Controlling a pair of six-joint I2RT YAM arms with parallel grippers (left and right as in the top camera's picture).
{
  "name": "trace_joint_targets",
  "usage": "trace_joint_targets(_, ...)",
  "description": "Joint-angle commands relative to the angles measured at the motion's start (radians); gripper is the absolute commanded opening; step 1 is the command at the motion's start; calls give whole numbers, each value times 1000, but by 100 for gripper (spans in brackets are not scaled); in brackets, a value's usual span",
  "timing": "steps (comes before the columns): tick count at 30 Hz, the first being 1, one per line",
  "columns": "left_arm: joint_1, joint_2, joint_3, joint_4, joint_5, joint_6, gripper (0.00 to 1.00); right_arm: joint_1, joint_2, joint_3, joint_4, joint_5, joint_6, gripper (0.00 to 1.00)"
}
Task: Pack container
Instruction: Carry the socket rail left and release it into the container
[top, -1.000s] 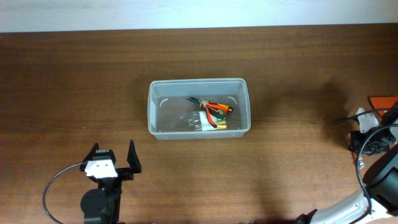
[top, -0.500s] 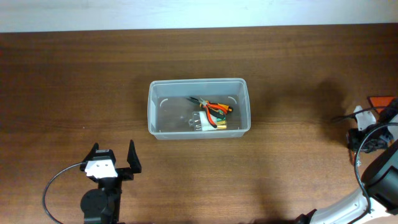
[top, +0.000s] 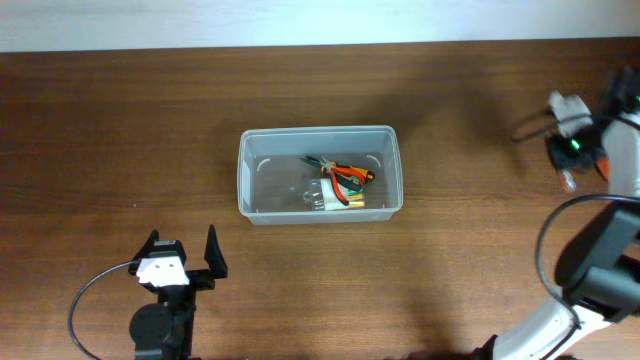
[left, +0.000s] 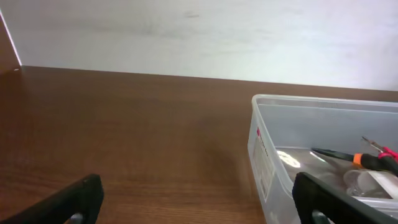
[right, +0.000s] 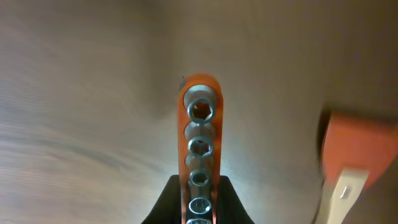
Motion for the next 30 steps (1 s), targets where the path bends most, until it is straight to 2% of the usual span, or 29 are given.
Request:
trace_joint_targets(1,-4,2,-3,-4,-7,-2,99,142,-2,98,-17,-11,8,5)
trace_joint_targets(7,-4,2,-3,-4,-7,-2,99,424,-2,192,-9,-9,-3,5)
trace_joint_targets(12,-4,2,-3,-4,-7,-2,99,649,-1,193,14,-9,-39,5)
trace_joint_targets(17,-4,2,-3,-4,-7,-2,99,812,-1,193,18,-9,-84,5)
trace_joint_targets(22,-4,2,-3,-4,-7,-2,99,887,1,188,16,-14,-106,6)
trace_joint_targets(30,-4,2,-3,-4,-7,-2,99,901,18,124,17,-74,-133,5)
